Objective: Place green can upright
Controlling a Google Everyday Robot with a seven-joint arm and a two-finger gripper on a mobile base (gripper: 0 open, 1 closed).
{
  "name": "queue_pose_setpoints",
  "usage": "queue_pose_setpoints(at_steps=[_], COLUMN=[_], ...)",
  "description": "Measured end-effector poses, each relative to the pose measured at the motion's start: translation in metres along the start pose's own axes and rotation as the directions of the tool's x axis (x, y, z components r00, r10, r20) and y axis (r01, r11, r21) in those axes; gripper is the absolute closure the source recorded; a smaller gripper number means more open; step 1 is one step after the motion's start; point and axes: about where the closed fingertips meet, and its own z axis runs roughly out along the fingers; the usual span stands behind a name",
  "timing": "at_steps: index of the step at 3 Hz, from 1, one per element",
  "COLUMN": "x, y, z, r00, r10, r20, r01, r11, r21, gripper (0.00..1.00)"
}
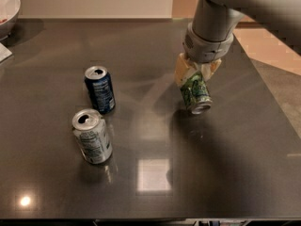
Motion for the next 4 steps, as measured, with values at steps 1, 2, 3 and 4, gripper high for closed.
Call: queue_pose_setpoints(at_steps=[1,2,3,4], x=[-0.005,-0.007,-0.008,-0.008], y=[0.003,0.005,0.007,0.006], z=[-0.013,-0.025,-0.032,-0.03], r00=[0.983,0.937,0.881,0.818], r10=[-0.134,-0.244,-0.344,-0.359], r20=[0.125,0.251,0.325,0.449], r01=[0.14,0.27,0.385,0.448], r11=[0.9891,0.9602,0.92,0.8875], r21=[-0.045,-0.073,-0.07,-0.107], gripper=[1.0,1.0,1.0,1.0])
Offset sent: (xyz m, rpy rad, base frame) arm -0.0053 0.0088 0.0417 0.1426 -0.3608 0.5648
